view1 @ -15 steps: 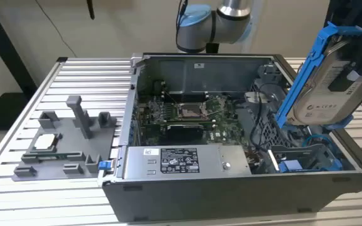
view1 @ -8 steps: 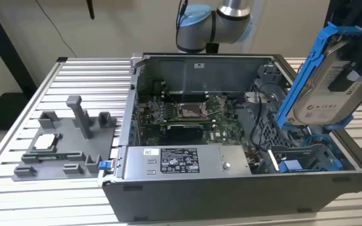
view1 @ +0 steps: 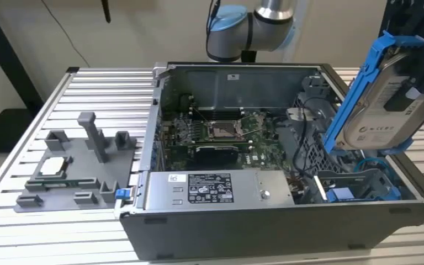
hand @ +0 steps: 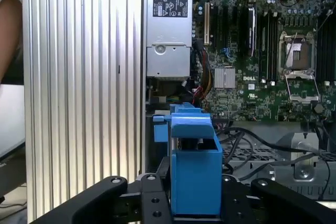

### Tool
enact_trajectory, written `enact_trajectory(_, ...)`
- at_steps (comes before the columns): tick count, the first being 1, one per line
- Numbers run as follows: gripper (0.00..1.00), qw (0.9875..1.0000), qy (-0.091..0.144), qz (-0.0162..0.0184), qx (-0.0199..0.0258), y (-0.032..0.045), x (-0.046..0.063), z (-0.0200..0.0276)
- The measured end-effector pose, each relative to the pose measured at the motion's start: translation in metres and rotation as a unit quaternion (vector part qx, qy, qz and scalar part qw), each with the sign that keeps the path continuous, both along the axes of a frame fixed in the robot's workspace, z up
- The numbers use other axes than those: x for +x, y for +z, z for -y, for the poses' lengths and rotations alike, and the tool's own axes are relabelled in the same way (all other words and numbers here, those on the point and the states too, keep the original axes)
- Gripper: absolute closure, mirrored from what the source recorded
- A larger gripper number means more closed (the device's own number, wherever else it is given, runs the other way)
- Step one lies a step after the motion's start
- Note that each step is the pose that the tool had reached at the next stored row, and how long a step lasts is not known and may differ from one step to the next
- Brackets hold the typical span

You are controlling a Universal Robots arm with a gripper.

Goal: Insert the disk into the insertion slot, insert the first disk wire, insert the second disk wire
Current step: 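Insert the disk into the insertion slot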

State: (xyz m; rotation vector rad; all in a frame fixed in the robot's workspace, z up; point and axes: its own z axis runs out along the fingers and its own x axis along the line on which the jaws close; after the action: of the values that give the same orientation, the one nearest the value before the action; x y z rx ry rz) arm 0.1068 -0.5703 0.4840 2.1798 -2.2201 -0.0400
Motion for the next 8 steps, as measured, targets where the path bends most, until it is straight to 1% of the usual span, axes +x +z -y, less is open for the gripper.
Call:
enact_trajectory(4,1.0,1.0,0.0,0.0,0.0,-0.0035,0.0005,0.0027)
enact_trajectory(8,1.0,1.0,-0.001,0.0,0.0,-0.0066,0.0018,0.0066)
